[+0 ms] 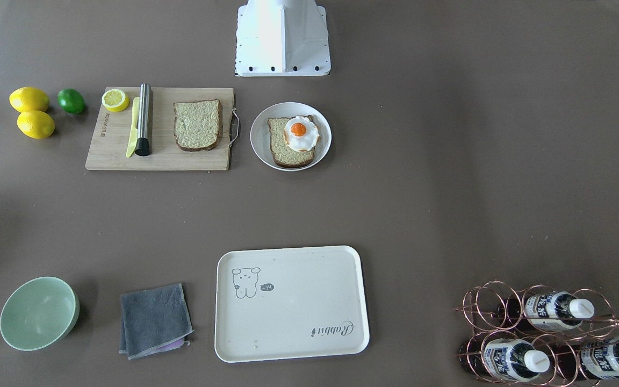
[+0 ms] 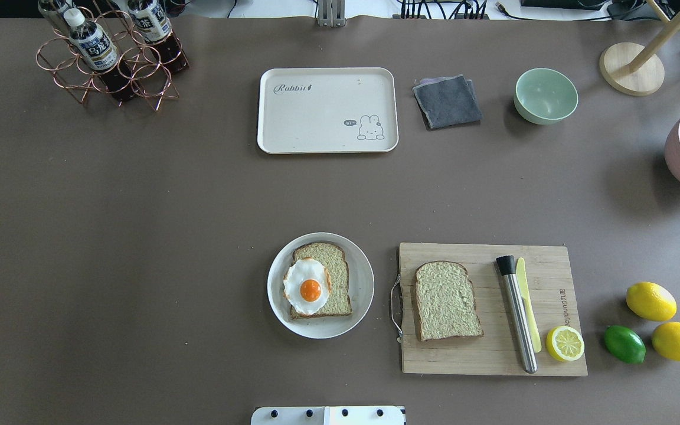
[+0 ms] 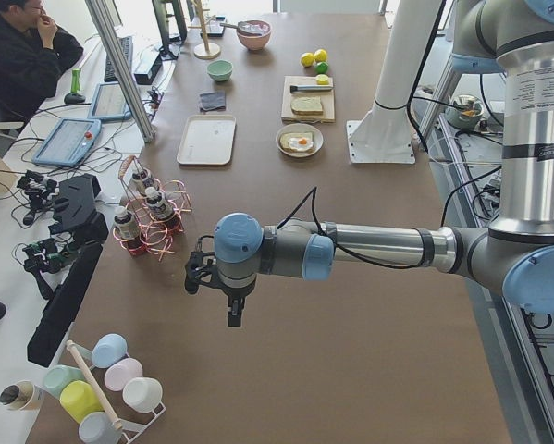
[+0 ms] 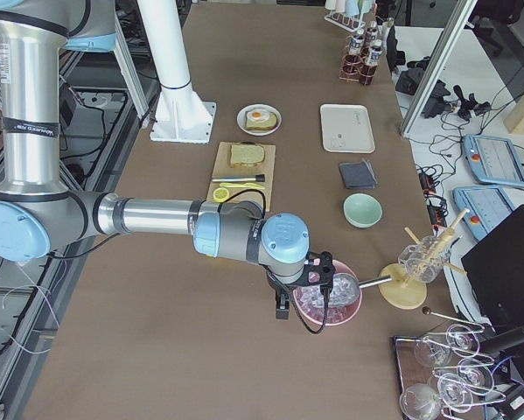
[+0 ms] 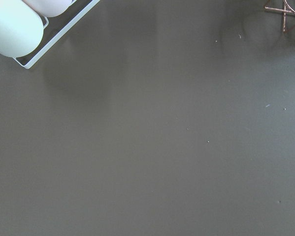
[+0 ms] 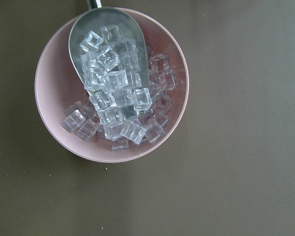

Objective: Make sandwich and place on tray

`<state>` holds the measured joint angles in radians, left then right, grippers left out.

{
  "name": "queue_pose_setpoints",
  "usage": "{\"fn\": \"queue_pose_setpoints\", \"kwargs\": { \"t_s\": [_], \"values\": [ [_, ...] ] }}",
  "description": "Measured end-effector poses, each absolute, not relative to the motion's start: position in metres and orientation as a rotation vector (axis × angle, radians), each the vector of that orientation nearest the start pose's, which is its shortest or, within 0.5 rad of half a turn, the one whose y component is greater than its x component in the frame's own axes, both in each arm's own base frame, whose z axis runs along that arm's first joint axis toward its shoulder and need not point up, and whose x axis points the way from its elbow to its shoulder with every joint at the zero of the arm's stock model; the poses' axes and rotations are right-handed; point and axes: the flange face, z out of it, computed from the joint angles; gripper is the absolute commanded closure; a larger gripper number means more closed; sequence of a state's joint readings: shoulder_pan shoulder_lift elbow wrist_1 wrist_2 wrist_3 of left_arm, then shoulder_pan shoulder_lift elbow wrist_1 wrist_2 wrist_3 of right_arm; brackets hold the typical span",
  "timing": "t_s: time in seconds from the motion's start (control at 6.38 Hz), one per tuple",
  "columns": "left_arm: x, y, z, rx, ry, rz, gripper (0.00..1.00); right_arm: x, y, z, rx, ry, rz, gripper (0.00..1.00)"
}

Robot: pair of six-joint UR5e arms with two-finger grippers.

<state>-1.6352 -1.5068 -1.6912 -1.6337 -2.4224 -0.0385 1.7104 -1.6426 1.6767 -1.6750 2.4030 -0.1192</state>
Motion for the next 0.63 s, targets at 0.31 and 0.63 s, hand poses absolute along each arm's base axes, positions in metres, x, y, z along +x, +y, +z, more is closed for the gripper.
{"fn": "queue_pose_setpoints", "kwargs": {
  "t_s": [0.31,0.63],
  "values": [
    [-0.0886,-0.4668,0.6171,0.125,0.849,-0.045,0.02,0.1221,-0.4437,0.6456,0.045,-0.840,0.048,0.00],
    [-0.0885,-0.4659,0.6179,0.123,0.850,-0.046,0.02,0.1222,-0.4443,0.6446,0.047,-0.840,0.047,0.00]
  ]
}}
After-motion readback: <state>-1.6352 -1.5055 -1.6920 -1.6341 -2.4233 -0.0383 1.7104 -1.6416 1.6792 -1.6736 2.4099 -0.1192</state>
